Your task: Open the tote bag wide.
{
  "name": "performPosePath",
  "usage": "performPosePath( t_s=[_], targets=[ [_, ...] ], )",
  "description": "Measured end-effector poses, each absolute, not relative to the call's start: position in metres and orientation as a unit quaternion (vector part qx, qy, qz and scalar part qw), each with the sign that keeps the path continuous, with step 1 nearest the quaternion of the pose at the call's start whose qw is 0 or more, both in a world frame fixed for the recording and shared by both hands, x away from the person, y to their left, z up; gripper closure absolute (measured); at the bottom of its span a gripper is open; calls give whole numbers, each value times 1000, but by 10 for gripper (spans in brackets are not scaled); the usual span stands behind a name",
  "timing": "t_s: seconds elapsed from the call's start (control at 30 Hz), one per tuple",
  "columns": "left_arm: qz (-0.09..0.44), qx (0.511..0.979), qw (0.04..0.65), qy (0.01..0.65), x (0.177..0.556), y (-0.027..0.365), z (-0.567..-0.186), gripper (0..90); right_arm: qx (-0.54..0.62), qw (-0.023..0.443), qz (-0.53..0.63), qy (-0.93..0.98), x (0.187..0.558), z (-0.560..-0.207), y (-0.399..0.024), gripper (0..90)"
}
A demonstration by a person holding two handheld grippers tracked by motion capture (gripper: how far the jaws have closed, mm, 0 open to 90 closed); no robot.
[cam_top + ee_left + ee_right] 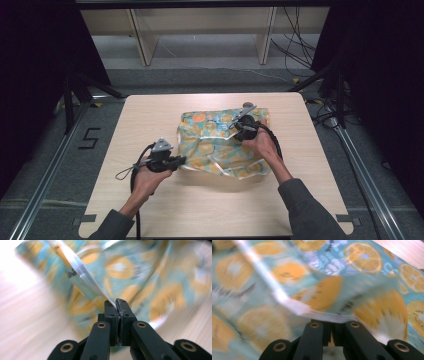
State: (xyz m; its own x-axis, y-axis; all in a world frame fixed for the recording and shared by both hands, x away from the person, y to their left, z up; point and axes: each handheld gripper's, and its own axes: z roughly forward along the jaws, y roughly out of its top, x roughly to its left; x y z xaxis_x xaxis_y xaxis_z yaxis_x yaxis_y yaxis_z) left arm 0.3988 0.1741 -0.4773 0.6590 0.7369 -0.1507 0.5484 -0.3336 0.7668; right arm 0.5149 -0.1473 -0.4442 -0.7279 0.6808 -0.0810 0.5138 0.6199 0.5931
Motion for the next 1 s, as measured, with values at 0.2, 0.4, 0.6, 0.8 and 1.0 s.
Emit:
performPosePath(
  t_s=[0.2,0.4,0.6,0.8,1.0],
  targets=[
    [94,809,397,422,387,186,-496,634,356,156,270,881,520,-446,-153,885],
    [195,788,438,387,378,165,-437,472,333,158,290,883,509,-434,-157,884],
    [193,810,438,339,395,122,-411,475,327,144,302,884,492,-428,-163,882],
    [118,871,341,333,427,78,-454,434,329,124,304,885,479,-439,-166,878],
    [133,890,280,334,441,60,-480,365,302,111,294,900,466,-448,-166,874]
  ],
)
